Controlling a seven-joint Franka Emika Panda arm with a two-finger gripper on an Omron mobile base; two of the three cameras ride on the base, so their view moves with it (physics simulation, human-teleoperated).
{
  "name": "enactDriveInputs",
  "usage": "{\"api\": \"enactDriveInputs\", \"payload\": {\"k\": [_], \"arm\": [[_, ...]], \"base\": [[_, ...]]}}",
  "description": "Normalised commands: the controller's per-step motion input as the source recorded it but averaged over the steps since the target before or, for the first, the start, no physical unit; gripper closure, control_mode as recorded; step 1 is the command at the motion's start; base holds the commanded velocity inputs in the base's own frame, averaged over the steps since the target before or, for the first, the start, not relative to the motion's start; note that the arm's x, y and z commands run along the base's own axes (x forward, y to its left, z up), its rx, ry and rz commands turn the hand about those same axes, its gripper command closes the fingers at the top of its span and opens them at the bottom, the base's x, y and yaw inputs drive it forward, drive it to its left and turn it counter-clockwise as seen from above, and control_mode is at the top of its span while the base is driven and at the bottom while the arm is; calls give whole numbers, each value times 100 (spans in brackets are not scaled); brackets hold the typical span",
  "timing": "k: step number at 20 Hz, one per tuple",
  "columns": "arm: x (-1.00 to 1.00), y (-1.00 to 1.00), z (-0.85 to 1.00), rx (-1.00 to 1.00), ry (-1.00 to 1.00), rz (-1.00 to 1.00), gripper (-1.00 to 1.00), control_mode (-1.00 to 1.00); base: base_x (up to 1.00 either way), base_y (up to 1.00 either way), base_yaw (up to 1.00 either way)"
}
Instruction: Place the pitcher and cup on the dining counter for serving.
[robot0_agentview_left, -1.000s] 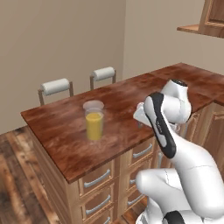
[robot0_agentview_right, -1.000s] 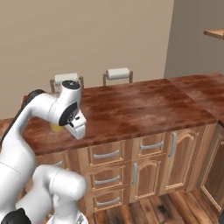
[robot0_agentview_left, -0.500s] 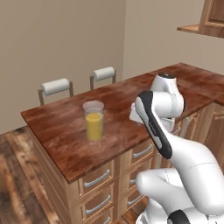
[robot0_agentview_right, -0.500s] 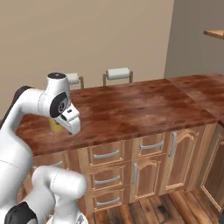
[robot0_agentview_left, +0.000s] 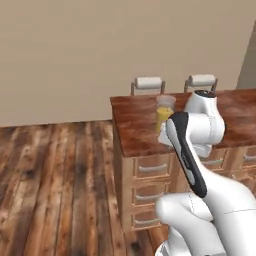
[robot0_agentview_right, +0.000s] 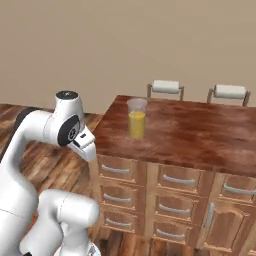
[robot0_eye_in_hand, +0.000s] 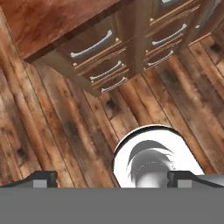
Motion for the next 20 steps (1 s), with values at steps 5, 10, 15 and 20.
{"api": "enactDriveInputs", "payload": {"k": [5,10,15,20], "arm": [[0,0,0,0,0,0,-100,100],[0,0,0,0,0,0,-100,100],[0,0,0,0,0,0,-100,100],[0,0,0,0,0,0,-100,100]], "base": [[0,0,100],[0,0,100],[0,12,95],[12,27,86]]}}
